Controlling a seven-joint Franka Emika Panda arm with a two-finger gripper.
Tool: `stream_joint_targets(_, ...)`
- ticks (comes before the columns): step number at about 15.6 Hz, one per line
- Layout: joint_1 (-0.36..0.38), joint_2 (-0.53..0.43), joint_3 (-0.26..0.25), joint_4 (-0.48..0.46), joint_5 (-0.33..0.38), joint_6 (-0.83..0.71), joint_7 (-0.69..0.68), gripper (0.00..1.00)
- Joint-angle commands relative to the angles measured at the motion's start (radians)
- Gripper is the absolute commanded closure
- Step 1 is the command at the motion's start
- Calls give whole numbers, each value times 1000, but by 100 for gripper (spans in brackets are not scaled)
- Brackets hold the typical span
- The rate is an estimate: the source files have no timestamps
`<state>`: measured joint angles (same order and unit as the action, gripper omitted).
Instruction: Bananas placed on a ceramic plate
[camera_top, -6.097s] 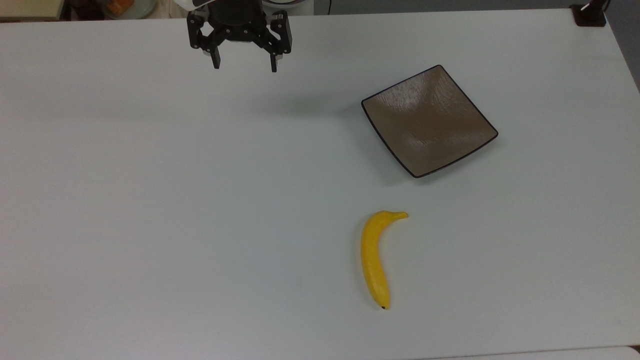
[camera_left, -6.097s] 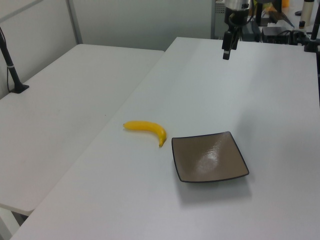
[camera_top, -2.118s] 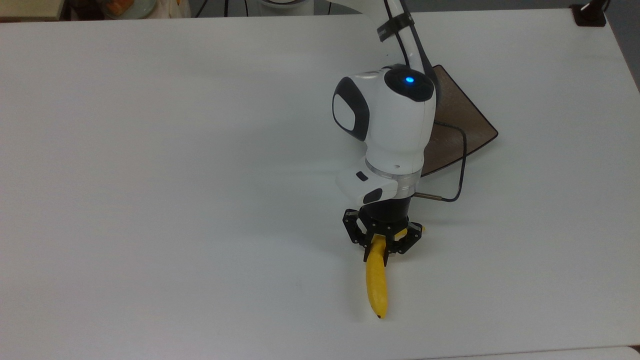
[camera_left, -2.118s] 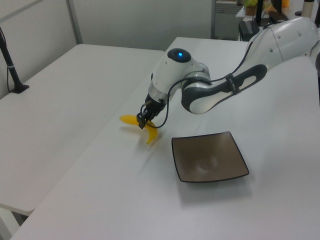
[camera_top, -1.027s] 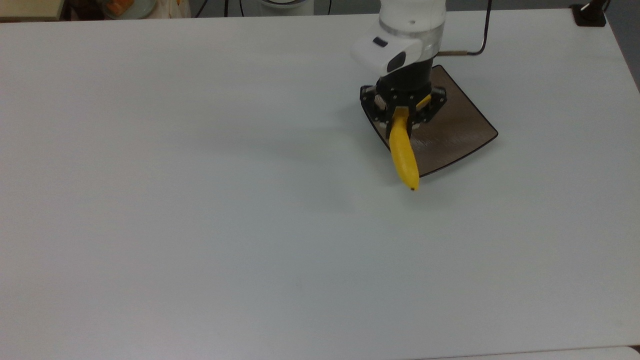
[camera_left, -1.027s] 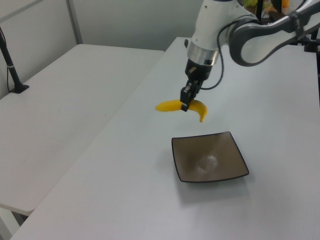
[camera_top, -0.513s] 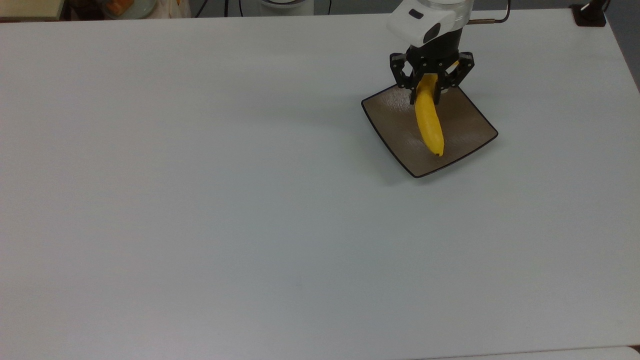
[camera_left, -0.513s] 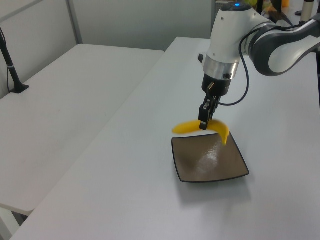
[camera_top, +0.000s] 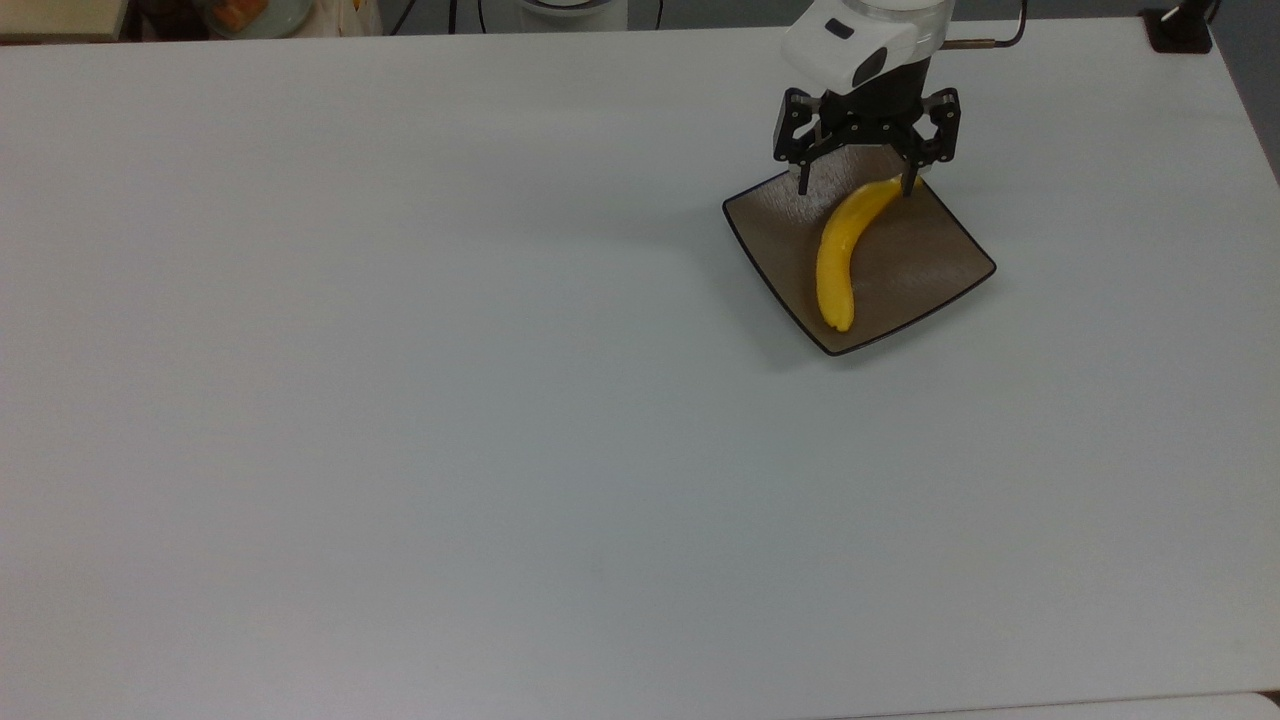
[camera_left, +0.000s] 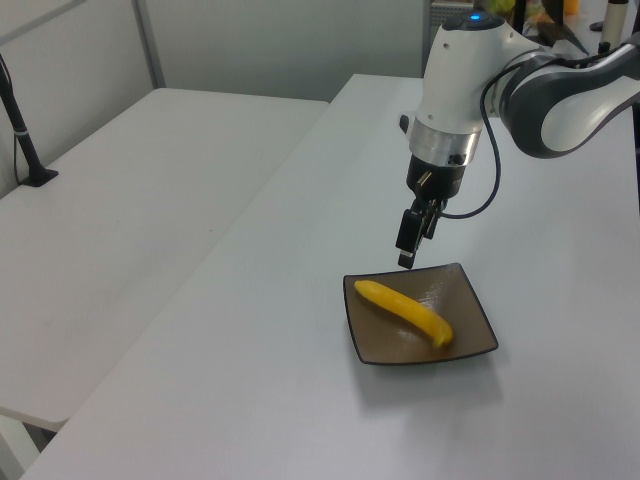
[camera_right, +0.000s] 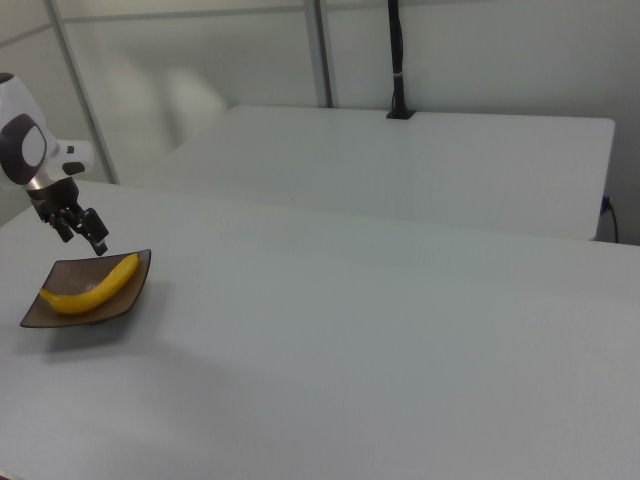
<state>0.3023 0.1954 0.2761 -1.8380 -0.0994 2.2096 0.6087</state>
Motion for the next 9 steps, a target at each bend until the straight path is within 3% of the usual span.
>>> stream_joint_targets(1,-38,-28,-14,2,-2,-79,-169,0)
stream_joint_targets(2,-52,-33,-27,14,4,-132,-246,0)
stream_joint_targets(4,-52,-68,-113,33,15,-324,-451,0)
stream_joint_targets(6,-58,-91,-176,33,15,-367,-538,0)
stream_joint_targets(7,-60,-100,-231,33,17,-370,-581,0)
stream_joint_targets(9,-66,-103,-279,34,18,-361,-587,0)
